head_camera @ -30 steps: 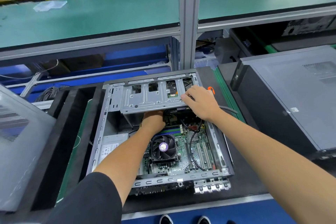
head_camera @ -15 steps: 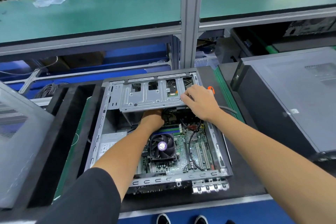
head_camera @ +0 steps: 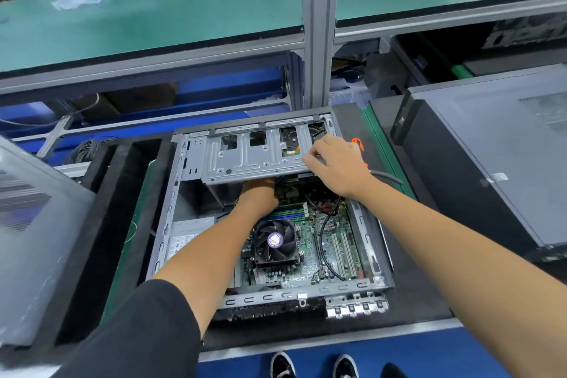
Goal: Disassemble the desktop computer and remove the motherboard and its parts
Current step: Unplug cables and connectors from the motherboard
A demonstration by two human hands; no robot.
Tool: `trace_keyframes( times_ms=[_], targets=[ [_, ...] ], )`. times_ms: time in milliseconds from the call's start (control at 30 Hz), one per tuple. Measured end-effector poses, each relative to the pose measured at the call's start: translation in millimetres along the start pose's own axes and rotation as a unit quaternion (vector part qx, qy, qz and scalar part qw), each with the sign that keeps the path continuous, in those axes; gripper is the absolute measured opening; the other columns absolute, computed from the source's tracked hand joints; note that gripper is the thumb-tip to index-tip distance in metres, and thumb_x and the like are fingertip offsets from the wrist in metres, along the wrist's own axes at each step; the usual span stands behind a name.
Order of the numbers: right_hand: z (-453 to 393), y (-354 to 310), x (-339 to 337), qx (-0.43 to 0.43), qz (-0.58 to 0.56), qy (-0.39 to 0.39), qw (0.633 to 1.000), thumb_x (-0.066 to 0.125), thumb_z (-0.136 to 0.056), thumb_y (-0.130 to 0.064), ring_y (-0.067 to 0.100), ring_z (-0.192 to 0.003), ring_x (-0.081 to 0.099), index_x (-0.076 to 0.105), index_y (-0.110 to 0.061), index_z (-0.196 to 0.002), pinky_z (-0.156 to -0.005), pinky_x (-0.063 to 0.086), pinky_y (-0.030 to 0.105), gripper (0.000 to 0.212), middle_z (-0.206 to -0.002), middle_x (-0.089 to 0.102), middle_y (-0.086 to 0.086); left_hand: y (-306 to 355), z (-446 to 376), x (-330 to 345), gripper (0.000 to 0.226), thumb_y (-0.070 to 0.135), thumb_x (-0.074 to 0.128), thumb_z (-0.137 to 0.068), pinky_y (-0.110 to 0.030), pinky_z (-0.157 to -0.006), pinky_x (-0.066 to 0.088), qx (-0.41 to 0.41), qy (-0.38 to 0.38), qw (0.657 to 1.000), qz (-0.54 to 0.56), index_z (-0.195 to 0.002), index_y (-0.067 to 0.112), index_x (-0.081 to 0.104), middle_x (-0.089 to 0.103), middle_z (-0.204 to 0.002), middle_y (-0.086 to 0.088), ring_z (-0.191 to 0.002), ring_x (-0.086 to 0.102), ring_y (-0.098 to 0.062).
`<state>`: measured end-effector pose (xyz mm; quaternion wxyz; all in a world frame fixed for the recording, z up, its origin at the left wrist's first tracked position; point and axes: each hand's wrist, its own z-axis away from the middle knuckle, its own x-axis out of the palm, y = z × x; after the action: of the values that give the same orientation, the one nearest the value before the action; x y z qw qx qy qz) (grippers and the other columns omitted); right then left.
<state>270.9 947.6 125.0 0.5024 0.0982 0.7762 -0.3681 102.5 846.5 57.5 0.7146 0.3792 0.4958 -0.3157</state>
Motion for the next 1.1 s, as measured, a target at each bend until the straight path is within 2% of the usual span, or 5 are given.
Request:
trace_keyframes(
  times_ms=[600,767,867,1000,1100],
  targets=[
    [0.7,3.5,2.2,-0.01,-0.002,-0.002,1.0,0.044,-0.098,-0.044,0.013,-0.09,0.04,0.061,-0.02,-0.089,-0.082,0.021,0.032,0.03,-0.095,0.05,-0.006,1.4,0.4,-0.8,0.044,0.013,0.058,-0.083,-0.038,-0.091,0.051,0.01,0.0,1.0,-0.022,-0.126,0.014,0.056,0.061,-0.12,-0.014,-0.106,0.058,-0.034],
    [-0.5,3.5,1.6,-0.009,-0.001,-0.004,1.0,0.044,-0.098,-0.044,0.013,-0.091,0.041,0.061,-0.02,-0.09,-0.083,0.021,0.033,0.03,-0.096,0.051,-0.005,1.1,1.3,0.9,0.04,0.012,0.058,-0.081,-0.036,-0.085,0.051,0.028,0.026,0.999,-0.037,-0.121,0.011,0.058,0.063,-0.116,-0.015,-0.101,0.059,-0.035],
    [-0.6,4.6,2.2,-0.008,-0.003,0.002,1.0,0.045,-0.098,-0.044,0.013,-0.09,0.041,0.06,-0.021,-0.088,-0.083,0.022,0.033,0.029,-0.095,0.051,-0.005,1.9,-0.7,-0.4,0.038,0.014,0.056,-0.083,-0.037,-0.086,0.052,0.001,0.012,1.0,-0.02,-0.121,0.012,0.058,0.062,-0.116,-0.015,-0.103,0.059,-0.035],
    [-1.1,4.0,3.1,-0.003,-0.003,-0.005,1.0,0.044,-0.097,-0.046,0.013,-0.09,0.042,0.061,-0.021,-0.089,-0.082,0.02,0.032,0.031,-0.096,0.052,-0.006,2.3,0.6,-1.1,0.027,0.013,0.056,-0.084,-0.033,-0.074,0.048,-0.006,0.002,1.0,-0.03,-0.11,0.011,0.058,0.063,-0.113,-0.015,-0.094,0.058,-0.034],
    [-1.1,4.3,2.6,-0.001,-0.004,-0.004,1.0,0.044,-0.096,-0.046,0.013,-0.09,0.042,0.057,-0.024,-0.085,-0.081,0.019,0.032,0.028,-0.095,0.052,-0.006,-0.1,-8.3,-8.6,0.032,0.018,0.052,-0.09,-0.035,-0.08,0.046,-0.02,-0.056,0.997,-0.052,-0.122,0.011,0.054,0.057,-0.124,-0.013,-0.105,0.055,-0.033]
  ],
)
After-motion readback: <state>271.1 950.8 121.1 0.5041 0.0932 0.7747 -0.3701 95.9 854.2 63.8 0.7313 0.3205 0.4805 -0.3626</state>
